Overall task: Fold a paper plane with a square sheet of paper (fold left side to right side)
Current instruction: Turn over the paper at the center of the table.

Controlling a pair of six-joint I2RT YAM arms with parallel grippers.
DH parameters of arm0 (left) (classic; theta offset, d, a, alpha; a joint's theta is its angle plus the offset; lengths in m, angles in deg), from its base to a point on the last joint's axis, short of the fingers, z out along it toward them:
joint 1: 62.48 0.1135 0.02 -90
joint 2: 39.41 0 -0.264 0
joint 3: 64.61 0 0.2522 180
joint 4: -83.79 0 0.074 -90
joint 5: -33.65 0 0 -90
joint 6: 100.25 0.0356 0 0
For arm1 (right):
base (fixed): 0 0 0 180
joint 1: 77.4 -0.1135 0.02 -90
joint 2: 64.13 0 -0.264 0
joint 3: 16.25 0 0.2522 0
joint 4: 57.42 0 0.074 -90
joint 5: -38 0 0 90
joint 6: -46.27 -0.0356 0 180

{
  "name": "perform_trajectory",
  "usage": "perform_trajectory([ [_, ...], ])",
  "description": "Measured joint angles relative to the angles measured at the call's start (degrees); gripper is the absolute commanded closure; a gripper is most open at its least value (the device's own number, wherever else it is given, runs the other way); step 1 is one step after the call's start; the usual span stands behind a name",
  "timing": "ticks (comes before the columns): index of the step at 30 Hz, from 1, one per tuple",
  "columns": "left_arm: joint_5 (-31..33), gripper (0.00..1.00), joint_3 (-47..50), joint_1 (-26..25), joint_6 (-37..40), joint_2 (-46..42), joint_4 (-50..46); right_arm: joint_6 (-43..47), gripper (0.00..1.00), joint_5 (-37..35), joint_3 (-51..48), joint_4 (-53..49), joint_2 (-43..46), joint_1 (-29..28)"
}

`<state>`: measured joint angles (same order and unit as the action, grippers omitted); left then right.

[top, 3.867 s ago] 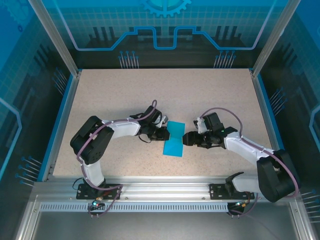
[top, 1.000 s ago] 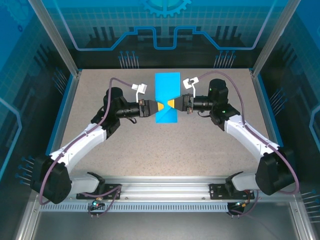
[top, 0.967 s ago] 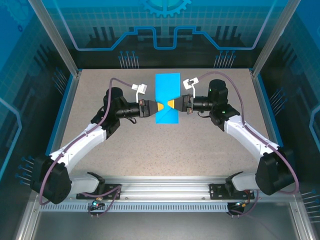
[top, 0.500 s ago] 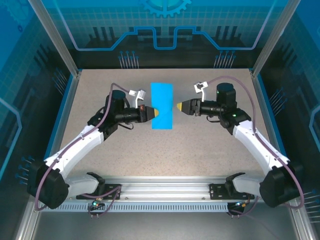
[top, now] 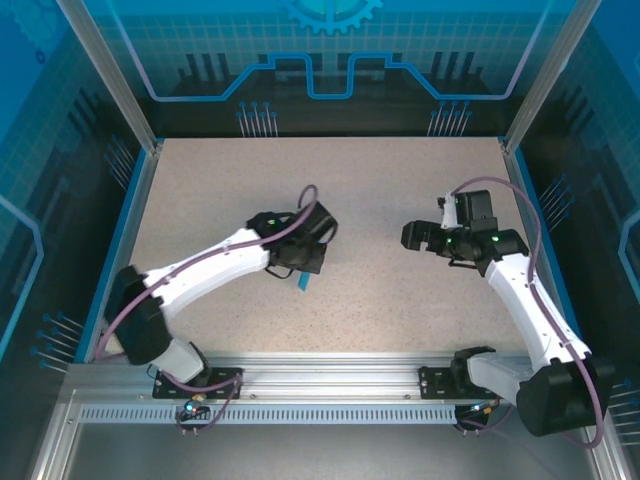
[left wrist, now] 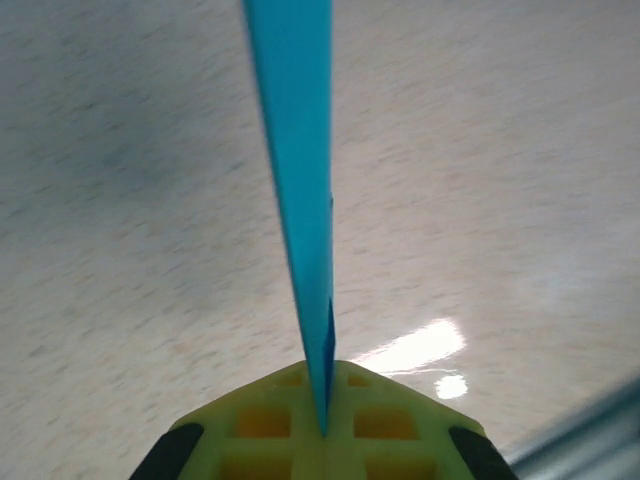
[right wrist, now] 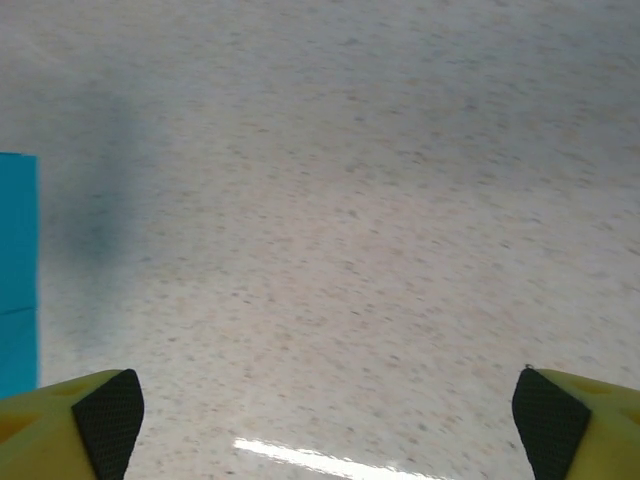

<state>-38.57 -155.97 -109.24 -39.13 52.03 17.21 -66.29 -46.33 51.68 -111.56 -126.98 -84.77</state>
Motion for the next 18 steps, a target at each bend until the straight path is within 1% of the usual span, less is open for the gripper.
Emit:
perform_trajectory([
  [4,12.15,1.0,-8.85,-2.93,-6.88,11.37,-12.09,0.22,0.0,-3.85,-1.36,-2.69,0.87,1.7],
  [7,16.44,1.0,-13.44,-4.09,-11.5,17.94,-18.05,0.61,0.0,-5.42,-2.43,-4.2,1.4,2.58],
  [9,17.51,1.0,-16.48,-4.39,-14.36,22.05,-21.49,0.7,0.0,-5.77,-2.86,-4.85,1.81,2.95],
  [13,17.31,1.0,-22.27,-4.42,-18.08,29.11,-25.73,1.03,0.0,-5.7,-3.48,-4.7,2.86,3.52],
  [18,13.68,1.0,-25.57,-4.42,-19.26,34.62,-25.77,1.22,0.0,-4.98,-5.27,-4.7,3.06,4.02],
])
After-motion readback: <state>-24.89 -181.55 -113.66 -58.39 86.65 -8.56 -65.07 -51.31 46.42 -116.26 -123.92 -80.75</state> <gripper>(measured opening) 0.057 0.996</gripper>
